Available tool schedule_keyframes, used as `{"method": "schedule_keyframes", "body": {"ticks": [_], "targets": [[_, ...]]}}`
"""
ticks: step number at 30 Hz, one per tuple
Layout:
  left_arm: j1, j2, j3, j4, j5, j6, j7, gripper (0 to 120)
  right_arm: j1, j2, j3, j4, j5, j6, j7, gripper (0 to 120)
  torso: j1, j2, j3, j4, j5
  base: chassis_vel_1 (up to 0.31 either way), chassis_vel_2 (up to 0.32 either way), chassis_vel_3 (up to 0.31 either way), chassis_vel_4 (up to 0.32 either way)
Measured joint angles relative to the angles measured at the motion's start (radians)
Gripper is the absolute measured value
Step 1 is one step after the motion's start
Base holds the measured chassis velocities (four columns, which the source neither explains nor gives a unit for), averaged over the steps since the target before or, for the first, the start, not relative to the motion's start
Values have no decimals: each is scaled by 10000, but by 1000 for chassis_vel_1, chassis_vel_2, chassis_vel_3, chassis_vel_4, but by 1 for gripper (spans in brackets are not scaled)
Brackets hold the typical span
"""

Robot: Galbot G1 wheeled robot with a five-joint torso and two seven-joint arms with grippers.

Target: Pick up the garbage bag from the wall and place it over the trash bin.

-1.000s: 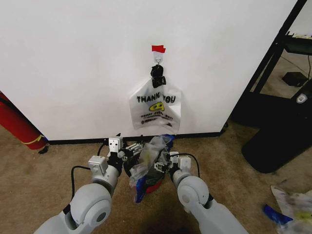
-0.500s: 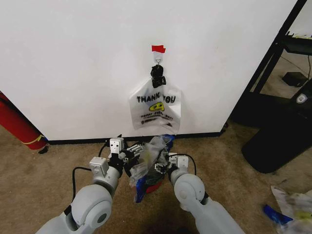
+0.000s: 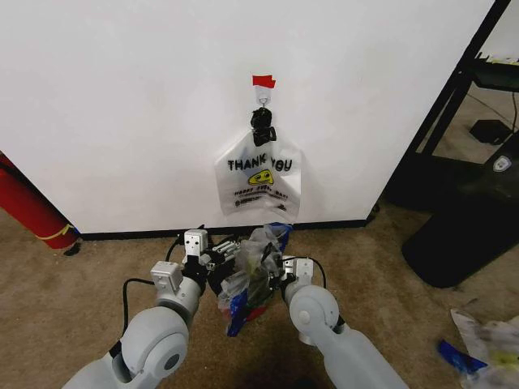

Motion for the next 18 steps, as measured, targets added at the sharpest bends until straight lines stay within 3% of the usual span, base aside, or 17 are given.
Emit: {"method": "schedule_keyframes", "body": {"ticks": [1, 5, 14, 18], "targets": [[6, -8, 13, 0, 0, 0, -12, 100, -34, -29, -2, 78, -90, 16, 5, 8, 0, 0, 0, 0, 0, 0, 0, 0, 0], [-5, -18, 39, 13, -2, 5, -31, 100, -73, -49, 5, 156, -144, 38, 2, 0, 0, 0, 0, 0, 1, 0, 0, 0, 0], [10, 81, 56, -165, -330, 168, -88, 100, -412, -3, 220, 349, -355, 389, -381, 0, 0, 0, 1, 2, 0, 0, 0, 0, 0], [-253, 248, 61, -393, -958, 383, -215, 100, -1068, -9, 596, 736, -1323, 1076, -1116, 0, 0, 0, 0, -1, -2, 0, 0, 0, 0]]}}
